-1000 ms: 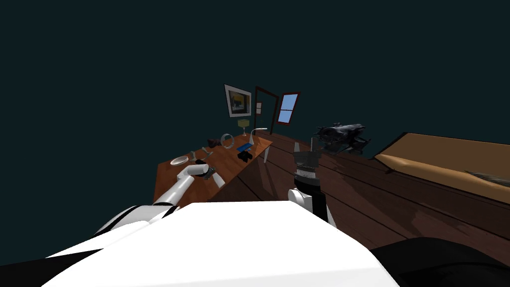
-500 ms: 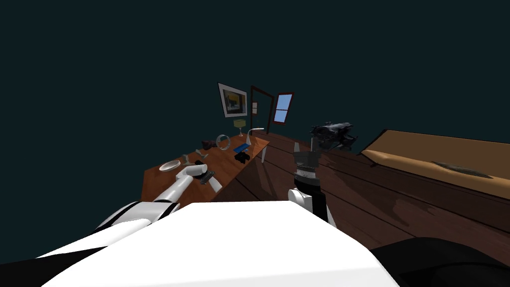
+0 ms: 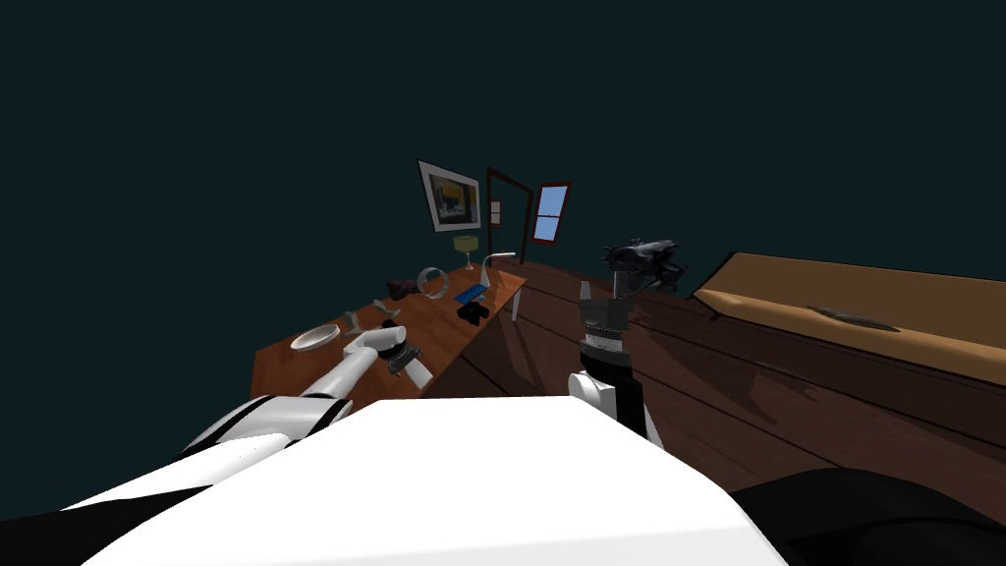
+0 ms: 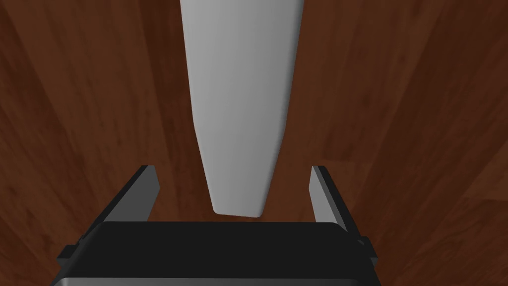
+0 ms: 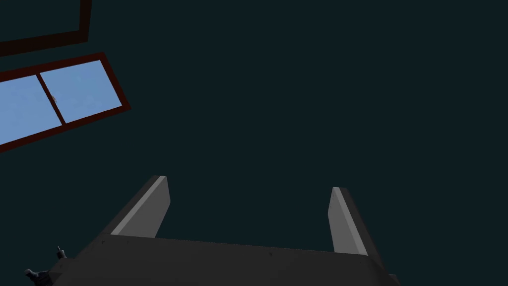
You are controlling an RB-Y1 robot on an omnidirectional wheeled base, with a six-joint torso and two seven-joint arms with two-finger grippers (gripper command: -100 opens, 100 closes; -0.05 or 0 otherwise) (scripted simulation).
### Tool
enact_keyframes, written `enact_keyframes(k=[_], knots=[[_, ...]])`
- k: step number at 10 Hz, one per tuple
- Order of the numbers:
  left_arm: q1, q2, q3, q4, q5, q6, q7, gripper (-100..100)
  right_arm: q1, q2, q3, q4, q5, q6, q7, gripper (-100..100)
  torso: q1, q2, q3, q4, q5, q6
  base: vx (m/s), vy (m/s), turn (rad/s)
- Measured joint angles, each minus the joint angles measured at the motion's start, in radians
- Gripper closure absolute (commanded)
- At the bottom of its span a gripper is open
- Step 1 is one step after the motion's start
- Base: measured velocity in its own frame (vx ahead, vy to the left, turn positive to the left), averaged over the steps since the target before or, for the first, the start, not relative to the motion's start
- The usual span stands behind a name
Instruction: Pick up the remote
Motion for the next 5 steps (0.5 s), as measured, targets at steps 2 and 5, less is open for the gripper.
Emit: enact_keyframes(k=[2, 5], knots=[[-0.016, 0.001, -0.011, 0.079, 0.022, 0.010, -0.041, -100, 0.000, 0.000, 0.000, 0.000, 0.000, 0.000, 0.000, 0, 0.000, -0.001, 0.000, 0.000, 0.000, 0.000, 0.042, 0.009, -0.108], [-0.013, -0.001, -0.016, 0.085, 0.026, 0.024, -0.051, -100, 0.000, 0.000, 0.000, 0.000, 0.000, 0.000, 0.000, 0, -0.001, 0.002, 0.001, 0.000, 0.000, 0.000, 0.009, 0.016, -0.016]])
